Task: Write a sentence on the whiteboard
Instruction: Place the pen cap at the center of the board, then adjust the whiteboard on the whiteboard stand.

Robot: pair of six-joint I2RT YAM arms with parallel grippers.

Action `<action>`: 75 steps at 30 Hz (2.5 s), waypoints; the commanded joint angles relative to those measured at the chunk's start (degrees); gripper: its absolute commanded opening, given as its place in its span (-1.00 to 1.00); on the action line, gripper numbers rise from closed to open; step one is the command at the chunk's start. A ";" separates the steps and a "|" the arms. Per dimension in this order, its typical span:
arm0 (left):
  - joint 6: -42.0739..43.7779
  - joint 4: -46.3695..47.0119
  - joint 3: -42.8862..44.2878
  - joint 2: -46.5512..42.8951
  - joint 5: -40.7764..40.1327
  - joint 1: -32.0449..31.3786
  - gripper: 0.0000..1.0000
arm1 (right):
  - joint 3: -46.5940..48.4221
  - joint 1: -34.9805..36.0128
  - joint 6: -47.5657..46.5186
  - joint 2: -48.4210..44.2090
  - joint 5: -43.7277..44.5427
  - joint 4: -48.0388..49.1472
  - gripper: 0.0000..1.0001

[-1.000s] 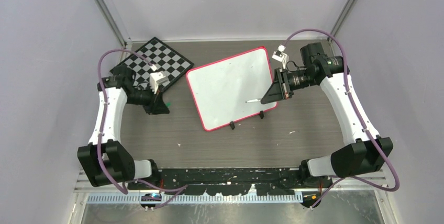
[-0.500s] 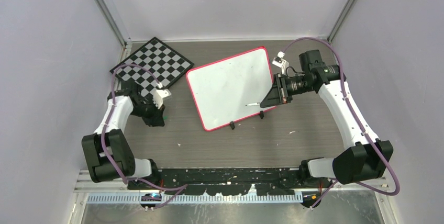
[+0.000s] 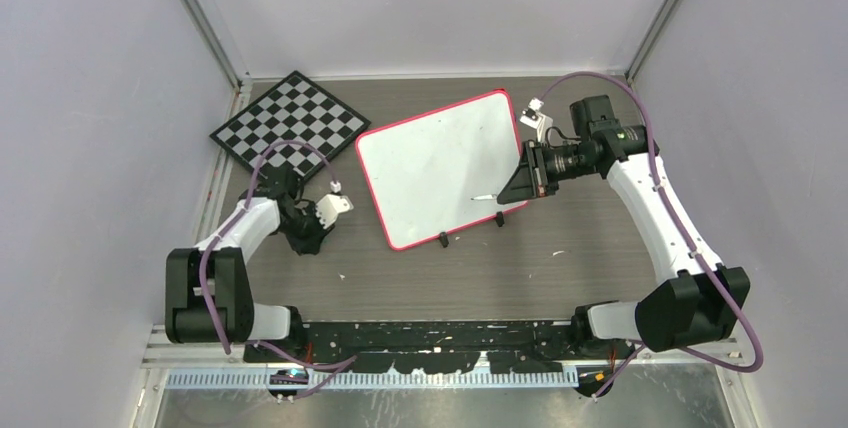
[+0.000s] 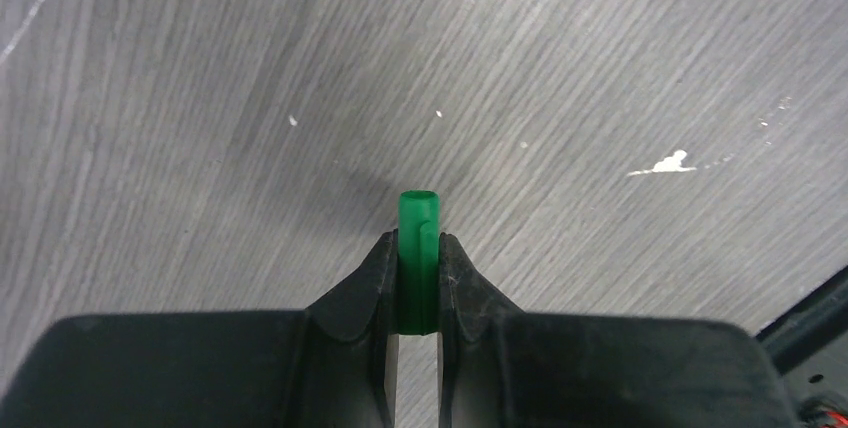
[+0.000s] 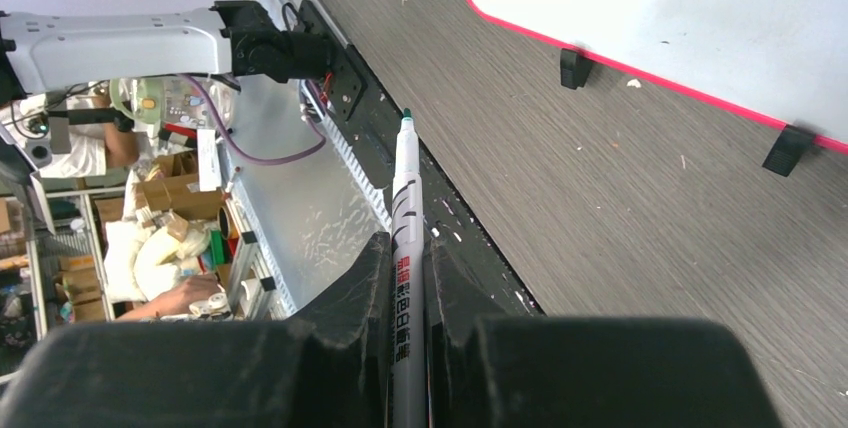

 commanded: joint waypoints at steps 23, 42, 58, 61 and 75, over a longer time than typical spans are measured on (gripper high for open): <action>-33.16 -2.70 28.68 -1.74 30.07 -1.31 0.43 | 6.07 1.09 -1.35 1.28 -0.31 0.65 -0.99; -64.07 25.44 37.45 16.36 39.75 -3.14 0.58 | 7.26 0.85 -1.24 0.10 -0.64 0.01 -0.99; -66.78 30.55 39.58 21.22 44.74 -10.15 -0.57 | 8.28 0.66 -4.39 0.07 -0.90 -3.31 -0.99; -68.56 33.22 39.37 21.17 45.99 -10.33 -0.90 | 8.15 0.59 -5.10 -0.11 -0.97 -4.07 -0.99; -90.49 65.79 35.47 21.04 46.52 -10.67 -1.00 | 7.93 0.52 -6.70 -0.07 -2.04 -5.53 -1.00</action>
